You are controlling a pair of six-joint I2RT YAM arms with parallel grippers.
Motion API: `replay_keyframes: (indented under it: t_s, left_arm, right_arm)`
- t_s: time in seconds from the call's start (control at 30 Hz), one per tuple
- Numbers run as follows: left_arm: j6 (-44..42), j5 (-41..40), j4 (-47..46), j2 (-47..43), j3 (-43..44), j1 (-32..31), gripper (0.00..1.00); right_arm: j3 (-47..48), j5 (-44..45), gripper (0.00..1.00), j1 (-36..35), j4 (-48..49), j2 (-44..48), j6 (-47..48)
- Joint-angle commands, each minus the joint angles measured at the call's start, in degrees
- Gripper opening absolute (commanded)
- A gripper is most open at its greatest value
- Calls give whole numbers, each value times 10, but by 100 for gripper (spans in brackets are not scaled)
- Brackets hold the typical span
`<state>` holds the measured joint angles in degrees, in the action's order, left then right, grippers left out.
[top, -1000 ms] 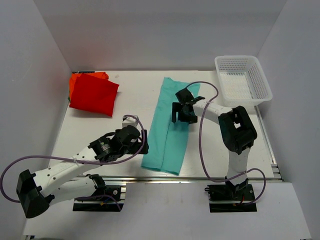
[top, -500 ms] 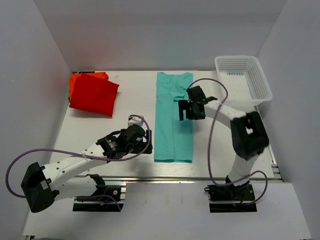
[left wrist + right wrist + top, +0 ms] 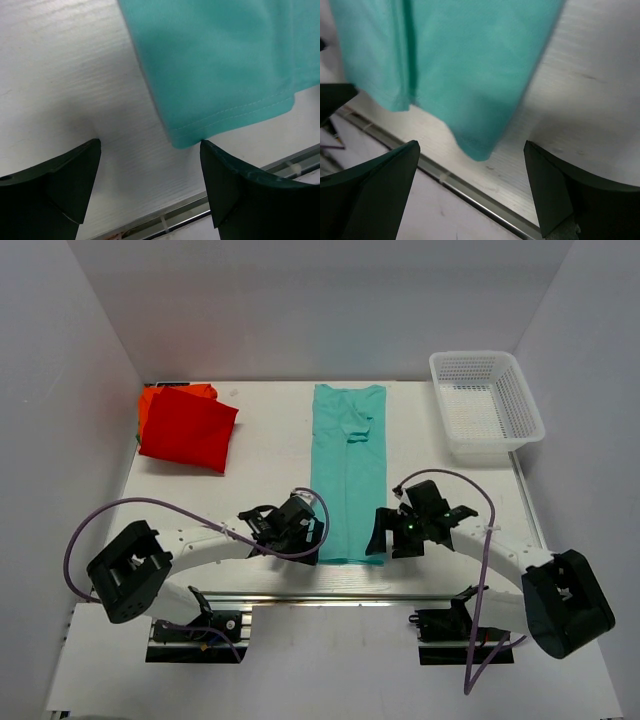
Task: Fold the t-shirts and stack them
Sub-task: Grab the bottom of the folded rectangular tshirt with both arms, then fold the folded rectangular tshirt in 1/3 of the way
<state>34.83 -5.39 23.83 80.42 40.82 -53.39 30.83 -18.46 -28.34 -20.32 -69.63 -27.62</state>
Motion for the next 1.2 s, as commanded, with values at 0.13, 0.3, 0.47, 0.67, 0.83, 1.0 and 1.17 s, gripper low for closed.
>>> replay_keyframes:
  t_s: [0.13, 0.3, 0.47, 0.67, 0.83, 1.0, 1.17]
  left_arm:
    - [1, 54, -83, 7, -45, -7, 81]
    - [13, 64, -108, 31, -51, -8, 59]
    - [2, 99, -135, 50, -57, -8, 27]
    - [-4, 121, -144, 70, -41, -13, 0]
    - [2, 122, -112, 49, -41, -18, 0]
    - [2, 164, -57, -2, -52, -23, 0]
    - [-39, 207, -60, -4, -29, -23, 0]
  right_arm:
    - [-44, -79, 86, -10, 46, 3, -46]
    - [-45, -67, 65, -11, 43, -6, -45]
    - [-41, -18, 30, -10, 52, -10, -47]
    - [-40, 26, 0, -13, 66, -23, -20]
    - [-42, -23, 0, -23, 51, 4, 20]
    - [-65, -91, 0, -46, 11, 73, 28]
    - [-45, -80, 0, -53, 5, 128, 21]
